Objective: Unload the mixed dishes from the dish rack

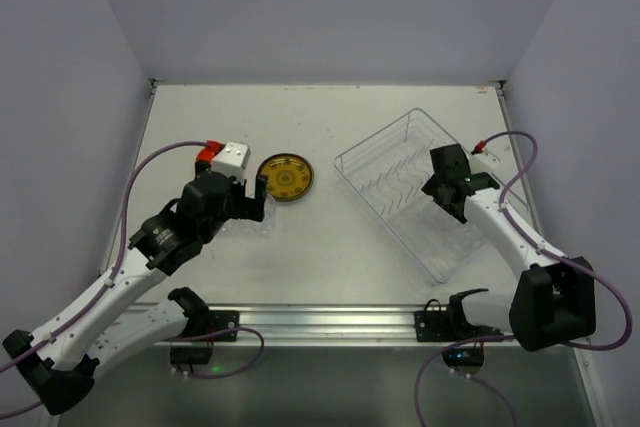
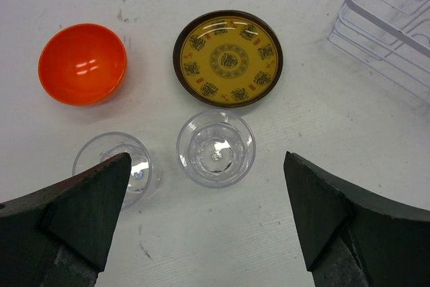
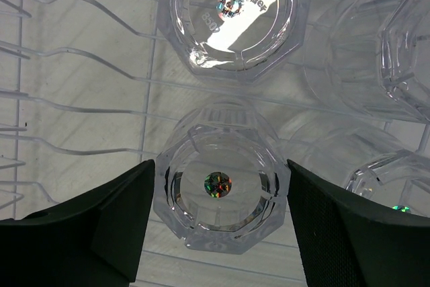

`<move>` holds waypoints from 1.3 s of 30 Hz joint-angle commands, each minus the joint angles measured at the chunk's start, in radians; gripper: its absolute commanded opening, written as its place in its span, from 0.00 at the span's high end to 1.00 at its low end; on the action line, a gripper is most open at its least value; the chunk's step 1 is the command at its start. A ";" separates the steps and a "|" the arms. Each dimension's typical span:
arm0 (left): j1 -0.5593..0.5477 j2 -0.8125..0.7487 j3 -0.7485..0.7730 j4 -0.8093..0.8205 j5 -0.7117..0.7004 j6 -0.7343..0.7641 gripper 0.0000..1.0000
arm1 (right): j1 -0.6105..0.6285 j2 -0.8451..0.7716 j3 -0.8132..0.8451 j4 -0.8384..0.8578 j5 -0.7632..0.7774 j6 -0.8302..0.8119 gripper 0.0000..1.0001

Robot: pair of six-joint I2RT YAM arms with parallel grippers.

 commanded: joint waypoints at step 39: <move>-0.007 0.033 -0.054 0.867 0.853 -0.382 0.00 | -0.003 -0.471 0.195 -0.010 -0.498 -0.283 1.00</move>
